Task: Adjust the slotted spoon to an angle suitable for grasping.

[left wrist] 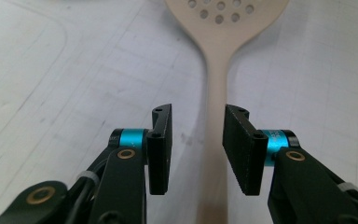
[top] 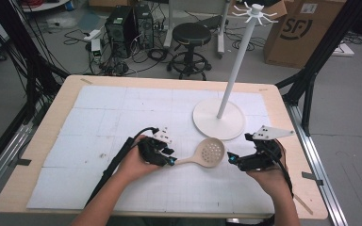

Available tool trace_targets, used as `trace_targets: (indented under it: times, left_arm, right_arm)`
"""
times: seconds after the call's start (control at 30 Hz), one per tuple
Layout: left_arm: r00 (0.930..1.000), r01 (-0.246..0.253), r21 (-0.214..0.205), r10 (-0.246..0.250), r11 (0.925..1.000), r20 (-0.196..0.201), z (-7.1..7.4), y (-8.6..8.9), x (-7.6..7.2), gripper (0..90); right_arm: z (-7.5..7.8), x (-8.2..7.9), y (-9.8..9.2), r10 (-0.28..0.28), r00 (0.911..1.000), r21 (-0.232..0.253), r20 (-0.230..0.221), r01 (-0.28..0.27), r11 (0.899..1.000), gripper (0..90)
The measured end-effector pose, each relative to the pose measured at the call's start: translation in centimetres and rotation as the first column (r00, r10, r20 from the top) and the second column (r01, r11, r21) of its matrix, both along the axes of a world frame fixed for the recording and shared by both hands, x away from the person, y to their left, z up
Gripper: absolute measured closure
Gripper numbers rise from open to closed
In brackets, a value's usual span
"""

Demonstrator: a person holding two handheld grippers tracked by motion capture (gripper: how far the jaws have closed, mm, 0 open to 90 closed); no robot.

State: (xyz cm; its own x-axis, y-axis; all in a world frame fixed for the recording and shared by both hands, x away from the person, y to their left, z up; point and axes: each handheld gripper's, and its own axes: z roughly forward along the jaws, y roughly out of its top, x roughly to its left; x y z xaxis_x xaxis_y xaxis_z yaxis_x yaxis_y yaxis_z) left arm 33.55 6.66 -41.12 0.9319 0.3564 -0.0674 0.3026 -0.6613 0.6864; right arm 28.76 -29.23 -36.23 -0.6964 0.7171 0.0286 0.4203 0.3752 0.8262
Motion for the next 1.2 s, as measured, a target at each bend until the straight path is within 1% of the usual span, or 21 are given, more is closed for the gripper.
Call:
trace_targets:
  times: [0.13, 0.17, 0.2, 0.27, 0.37, 0.47, 0.5, 0.57, 0.6, 0.63, 0.67, 0.7, 0.77, 0.83, 0.87, 0.97, 1.03, 1.07, 1.13, 1.17, 1.2]
  left_arm:
    - [0.9998, -0.019, 0.0, 0.019, 0.9998, -0.003, 0.0, 1.9, -0.4, 63.2]
    - [0.9998, -0.02, 0.011, 0.02, 0.9997, -0.002, 0.0, 2.2, -0.5, 63.2]
    - [0.9997, -0.026, 0.015, 0.026, 0.9996, -0.002, 0.0, 2.4, -0.5, 63.2]
    - [0.9999, -0.016, 0.014, 0.017, 0.9998, -0.004, -0.1, 2.3, -0.6, 63.2]
    - [1.0, 0.006, 0.018, -0.006, 0.9998, 0.003, -0.5, 1.5, -0.8, 63.3]
    - [0.9998, 0.015, -0.004, -0.015, 0.9999, -0.01, -0.7, 1.1, -0.7, 65.0]
    - [0.9996, 0.022, -0.011, -0.022, 0.9997, -0.015, -0.8, 0.9, -0.7, 67.1]
    - [0.9985, 0.049, -0.004, -0.049, 0.9988, -0.022, -0.8, 0.5, -0.7, 73.0]
    - [0.9981, 0.059, 0.025, -0.058, 0.998, -0.019, -1.0, -0.1, -0.8, 74.2]
    - [0.9979, 0.064, 0.034, -0.063, 0.9974, -0.016, -1.1, -0.5, -1.0, 72.9]
    - [0.9976, 0.069, 0.052, -0.068, 0.9963, -0.007, -1.3, -0.9, -1.1, 70.5]
    - [0.9978, 0.065, 0.062, -0.066, 0.9959, 0.005, -1.5, -1.4, -1.2, 69.9]
    - [0.998, 0.061, 0.08, -0.062, 0.9949, 0.01, -1.6, -1.9, -1.0, 73.4]
    - [0.9963, 0.085, 0.053, -0.085, 0.995, -0.009, -1.7, -2.3, -0.8, 76.4]
    - [0.9956, 0.093, 0.056, -0.093, 0.994, -0.005, -1.7, -2.5, -0.7, 76.7]
    - [0.9939, 0.11, 0.042, -0.11, 0.9931, -0.005, -1.8, -3.7, -0.7, 76.8]
    - [0.991, 0.134, 0.043, -0.134, 0.9901, -0.003, -1.8, -4.6, -0.5, 76.8]
    - [0.991, 0.134, 0.043, -0.134, 0.9901, -0.003, -1.8, -4.6, -0.5, 76.8]
    - [0.9875, 0.158, 0.024, -0.158, 0.9872, -0.006, -2.0, -5.8, -0.4, 76.8]
    - [0.9861, 0.166, 0.024, -0.166, 0.9858, -0.002, -2.0, -6.2, -0.4, 76.8]
    - [0.984, 0.178, 0.03, -0.178, 0.9835, -0.003, -1.9, -6.6, -0.3, 76.8]
  right_arm:
    - [0.0, 0.0, 0.1, 0.0, 1.0, 0.001, 0.003, 0.0, 1.0, 1.4]
    - [0.0, 0.0, 0.1, -0.002, 1.0, -0.001, 0.002, 0.002, 1.0, 1.4]
    - [0.0, 0.0, 0.2, -0.002, 1.0, -0.002, -0.001, 0.002, 1.0, 1.4]
    - [-0.1, 0.1, 0.4, 0.002, 1.0, -0.007, -0.004, -0.002, 1.0, 1.4]
    - [-0.3, 0.2, 0.5, 0.007, 0.9999, -0.018, -0.009, -0.007, 1.0, 1.4]
    - [-0.3, 0.2, 0.3, 0.003, 1.0, -0.011, -0.007, -0.003, 1.0, 1.4]
    - [-0.2, 0.2, 0.2, 0.004, 1.0, -0.01, -0.007, -0.004, 1.0, 1.4]
    - [-0.2, 0.2, 0.1, -0.001, 1.0, -0.006, -0.007, 0.001, 1.0, 1.4]
    - [-0.2, 0.2, 0.1, -0.002, 1.0, -0.006, -0.007, 0.002, 1.0, 1.4]
    - [-0.2, 0.2, 0.1, -0.001, 1.0, -0.008, -0.009, 0.001, 1.0, 1.4]
    - [-0.3, 0.2, 0.1, 0.0, 1.0, -0.009, -0.009, 0.0, 1.0, 1.4]
    - [-0.3, 0.2, 0.1, 0.002, 1.0, -0.01, -0.005, -0.002, 1.0, 1.4]
    - [-0.2, 0.2, 0.1, 0.002, 1.0, -0.006, -0.008, -0.002, 1.0, 1.4]
    - [-0.1, 0.1, 0.1, 0.0, 1.0, -0.005, -0.003, 0.0, 1.0, 1.4]
    - [0.0, 0.1, 0.0, -0.001, 1.0, 0.001, -0.001, 0.001, 1.0, 1.4]
    - [0.2, 0.0, -0.1, -0.001, 1.0, 0.005, 0.008, 0.001, 1.0, 1.4]
    - [0.3, -0.1, -0.2, 0.0, 0.9999, 0.009, 0.011, 0.0, 1.0, 1.4]
    - [0.3, -0.1, -0.2, 0.0, 0.9999, 0.009, 0.011, 0.0, 1.0, 1.4]
    - [0.4, -0.1, -0.2, -0.002, 0.9999, 0.015, 0.011, 0.002, 1.0, 1.4]
    - [0.4, -0.1, -0.3, 0.0, 0.9999, 0.012, 0.017, 0.0, 1.0, 1.4]
    - [0.5, -0.2, -0.3, -0.003, 0.9999, 0.013, 0.013, 0.003, 1.0, 1.4]
